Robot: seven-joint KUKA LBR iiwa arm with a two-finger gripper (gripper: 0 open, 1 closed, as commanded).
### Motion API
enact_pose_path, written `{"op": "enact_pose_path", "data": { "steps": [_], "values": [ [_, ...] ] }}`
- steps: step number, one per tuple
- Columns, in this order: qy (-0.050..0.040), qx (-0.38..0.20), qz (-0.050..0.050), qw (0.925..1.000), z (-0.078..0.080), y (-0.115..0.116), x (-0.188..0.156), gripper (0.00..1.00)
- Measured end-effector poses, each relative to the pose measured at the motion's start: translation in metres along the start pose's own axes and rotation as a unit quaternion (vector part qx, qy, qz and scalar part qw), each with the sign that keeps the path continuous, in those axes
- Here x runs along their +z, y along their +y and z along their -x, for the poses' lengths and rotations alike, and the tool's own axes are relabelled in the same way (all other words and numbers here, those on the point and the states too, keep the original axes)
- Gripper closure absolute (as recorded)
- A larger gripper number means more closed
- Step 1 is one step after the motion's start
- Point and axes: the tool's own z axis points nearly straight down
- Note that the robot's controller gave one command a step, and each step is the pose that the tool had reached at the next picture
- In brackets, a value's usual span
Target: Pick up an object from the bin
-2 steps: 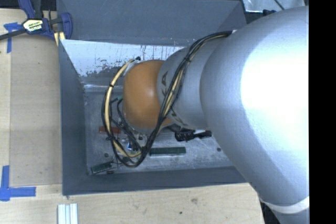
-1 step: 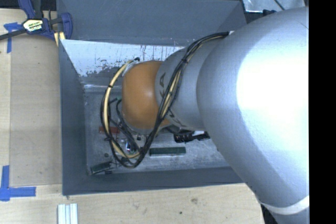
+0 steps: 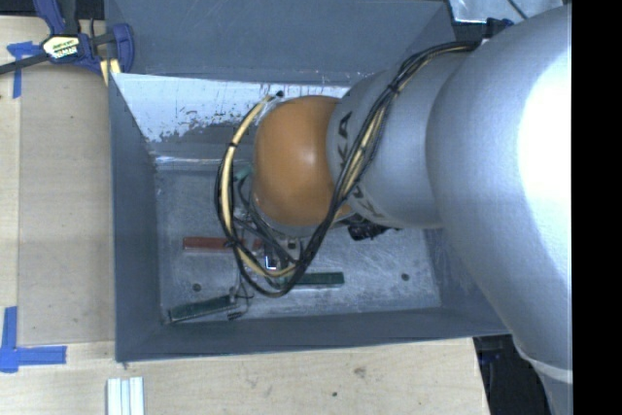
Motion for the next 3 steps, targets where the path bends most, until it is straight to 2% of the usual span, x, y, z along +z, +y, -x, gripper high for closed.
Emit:
{"op": "enact_pose_path", "data": {
  "steps": [1, 2, 3],
  "values": [
    [-0.0025, -0.09, 0.001, 0.996, 0.061, 0.008, 0.007, 0.0],
    [-0.0005, 0.011, 0.001, 0.9999, 0.011, 0.034, 0.032, 1.0],
    [-0.0006, 0.011, 0.001, 0.9999, 0.011, 0.034, 0.032, 1.0]
  ]
}}
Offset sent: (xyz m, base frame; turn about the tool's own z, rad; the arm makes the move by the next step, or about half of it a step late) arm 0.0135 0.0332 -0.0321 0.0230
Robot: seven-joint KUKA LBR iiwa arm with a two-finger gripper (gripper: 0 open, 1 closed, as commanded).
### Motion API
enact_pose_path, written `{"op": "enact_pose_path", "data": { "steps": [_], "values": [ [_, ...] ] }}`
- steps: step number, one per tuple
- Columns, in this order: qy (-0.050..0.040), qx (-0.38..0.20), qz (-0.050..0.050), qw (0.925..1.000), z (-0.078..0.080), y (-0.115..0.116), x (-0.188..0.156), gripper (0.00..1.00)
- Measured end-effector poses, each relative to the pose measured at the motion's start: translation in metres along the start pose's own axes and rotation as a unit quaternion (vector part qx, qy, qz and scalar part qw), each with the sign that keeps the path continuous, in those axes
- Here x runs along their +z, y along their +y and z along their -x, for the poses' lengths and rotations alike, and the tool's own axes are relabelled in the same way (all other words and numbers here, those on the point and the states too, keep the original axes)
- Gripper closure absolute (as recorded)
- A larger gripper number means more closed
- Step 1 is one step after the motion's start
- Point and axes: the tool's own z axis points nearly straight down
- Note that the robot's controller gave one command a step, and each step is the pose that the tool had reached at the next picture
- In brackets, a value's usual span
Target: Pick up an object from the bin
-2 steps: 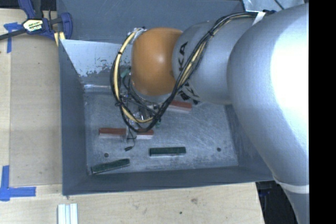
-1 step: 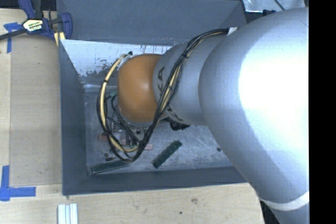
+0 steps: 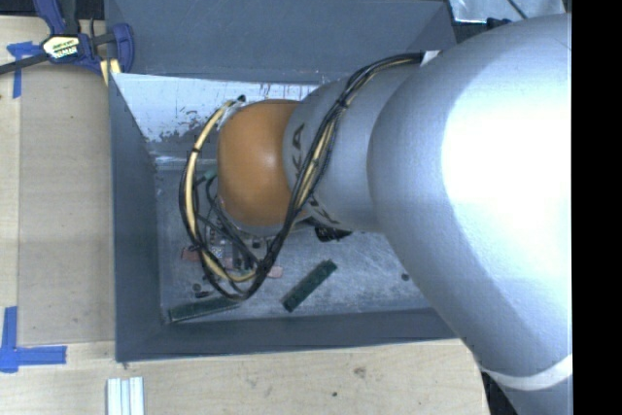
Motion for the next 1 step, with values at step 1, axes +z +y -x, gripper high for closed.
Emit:
{"op": "enact_pose_path", "data": {
  "steps": [1],
  "values": [
    [-0.0008, 0.01, 0.0, 0.9999, 0.0108, 0.0005, -0.1348, 1.0]
  ]
}}
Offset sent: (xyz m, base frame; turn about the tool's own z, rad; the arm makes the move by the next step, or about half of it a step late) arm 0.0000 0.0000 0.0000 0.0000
